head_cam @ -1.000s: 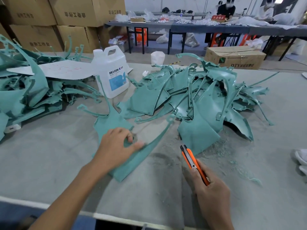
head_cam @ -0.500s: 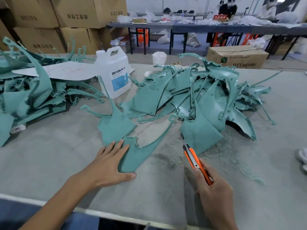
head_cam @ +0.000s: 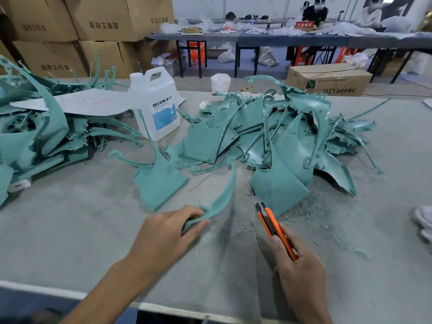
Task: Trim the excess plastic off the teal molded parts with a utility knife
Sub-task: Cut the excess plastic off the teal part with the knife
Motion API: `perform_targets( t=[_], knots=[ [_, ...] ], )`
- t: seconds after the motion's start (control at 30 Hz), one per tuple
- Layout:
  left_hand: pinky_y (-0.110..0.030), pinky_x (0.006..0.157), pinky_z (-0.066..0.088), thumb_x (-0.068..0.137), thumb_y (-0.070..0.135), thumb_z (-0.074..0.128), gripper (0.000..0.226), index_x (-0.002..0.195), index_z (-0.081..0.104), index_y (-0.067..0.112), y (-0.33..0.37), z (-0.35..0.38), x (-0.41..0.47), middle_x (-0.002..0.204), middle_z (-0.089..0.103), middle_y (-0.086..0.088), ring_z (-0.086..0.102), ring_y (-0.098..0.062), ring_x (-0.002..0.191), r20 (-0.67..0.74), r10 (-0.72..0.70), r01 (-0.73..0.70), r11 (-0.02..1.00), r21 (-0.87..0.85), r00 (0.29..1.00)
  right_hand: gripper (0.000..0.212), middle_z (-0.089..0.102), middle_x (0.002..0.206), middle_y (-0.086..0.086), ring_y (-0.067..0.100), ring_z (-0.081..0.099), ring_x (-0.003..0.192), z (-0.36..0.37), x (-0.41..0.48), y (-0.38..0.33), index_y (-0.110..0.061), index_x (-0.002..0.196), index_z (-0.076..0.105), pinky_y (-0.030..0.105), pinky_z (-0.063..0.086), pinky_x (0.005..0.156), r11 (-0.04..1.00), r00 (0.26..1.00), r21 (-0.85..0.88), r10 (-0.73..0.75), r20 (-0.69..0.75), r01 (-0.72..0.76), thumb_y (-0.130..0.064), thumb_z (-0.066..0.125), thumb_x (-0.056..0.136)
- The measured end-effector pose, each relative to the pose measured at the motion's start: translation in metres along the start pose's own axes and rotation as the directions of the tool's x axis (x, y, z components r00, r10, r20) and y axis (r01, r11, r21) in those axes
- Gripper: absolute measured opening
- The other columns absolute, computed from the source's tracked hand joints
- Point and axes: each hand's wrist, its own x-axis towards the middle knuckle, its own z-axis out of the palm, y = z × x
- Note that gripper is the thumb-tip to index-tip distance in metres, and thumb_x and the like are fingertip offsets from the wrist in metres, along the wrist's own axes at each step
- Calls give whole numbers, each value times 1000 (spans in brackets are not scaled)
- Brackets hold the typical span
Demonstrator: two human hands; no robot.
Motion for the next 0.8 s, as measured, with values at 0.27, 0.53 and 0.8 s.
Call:
perform_targets(
  t=[0.27,0.53,0.8],
  knots=[
    [-31,92,54,72,5,82,51,115,74,32,-31,17,-42,119,68,26,66,3,109,73,-205,216,949,-227,976,39,71,86,-24,-3,66,72,0,0,1,-39,128,66,19,50,68,1000,1000,11,2,8,-2,-39,68,88],
    [0,89,39,95,27,66,48,130,53,57,-21,11,-31,117,47,55,51,22,112,97,-265,280,934,-224,959,10,65,66,-6,11,60,57,-7,-10,-12,-43,92,70,18,45,55,996,993,57,-68,91,63,-34,70,89],
    [-11,51,35,99,36,55,19,111,41,35,-4,18,-4,69,60,17,45,-2,52,17,-262,259,942,-211,965,38,73,71,-7,4,65,55,-1,-46,-51,-52,112,64,13,47,53,952,942,248,-239,236,179,-64,58,77]
  ],
)
